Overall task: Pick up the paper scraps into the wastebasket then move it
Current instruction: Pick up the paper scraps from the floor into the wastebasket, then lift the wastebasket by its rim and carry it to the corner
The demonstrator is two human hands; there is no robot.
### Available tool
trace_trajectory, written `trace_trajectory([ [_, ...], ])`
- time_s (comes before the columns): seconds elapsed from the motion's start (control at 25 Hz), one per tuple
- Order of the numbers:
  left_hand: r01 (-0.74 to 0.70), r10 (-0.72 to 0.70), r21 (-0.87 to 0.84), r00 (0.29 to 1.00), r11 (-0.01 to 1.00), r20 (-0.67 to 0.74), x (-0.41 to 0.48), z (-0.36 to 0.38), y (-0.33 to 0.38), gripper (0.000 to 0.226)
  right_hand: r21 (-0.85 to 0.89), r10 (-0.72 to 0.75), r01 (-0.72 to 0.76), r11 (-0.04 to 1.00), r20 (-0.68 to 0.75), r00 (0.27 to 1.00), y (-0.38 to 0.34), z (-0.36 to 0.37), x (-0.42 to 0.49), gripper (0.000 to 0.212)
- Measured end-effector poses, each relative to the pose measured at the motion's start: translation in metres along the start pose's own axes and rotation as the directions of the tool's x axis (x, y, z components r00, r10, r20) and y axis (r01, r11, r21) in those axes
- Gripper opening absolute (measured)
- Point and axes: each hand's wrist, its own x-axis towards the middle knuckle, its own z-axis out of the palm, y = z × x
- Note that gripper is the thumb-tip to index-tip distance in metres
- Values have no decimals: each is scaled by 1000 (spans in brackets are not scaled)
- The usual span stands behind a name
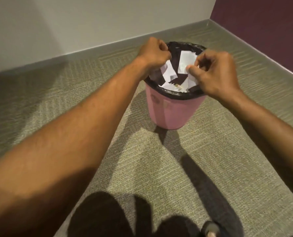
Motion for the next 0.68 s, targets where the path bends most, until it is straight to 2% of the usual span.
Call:
trace_trajectory([
  [0.12,-39,38,7,999,999,39,-2,-3,-4,22,-125,39,-32,992,56,998,9,6,13,5],
  [0.24,-106,103,52,994,993,44,-7,-3,-16,21,-166,32,-18,986,81,996,14,9,14,21],
  [0.36,-168,170,133,985,977,-2,-9,-2,-29,8,-141,-15,22,990,53,998,14,11,7,24],
  [0.52,-117,121,266,993,957,1,-7,0,-51,29,-140,-64,70,988,44,997,16,16,-7,30],
  [0.68,-212,240,321,970,923,-47,-5,-4,-53,15,-235,-129,138,962,52,990,23,11,-7,32],
])
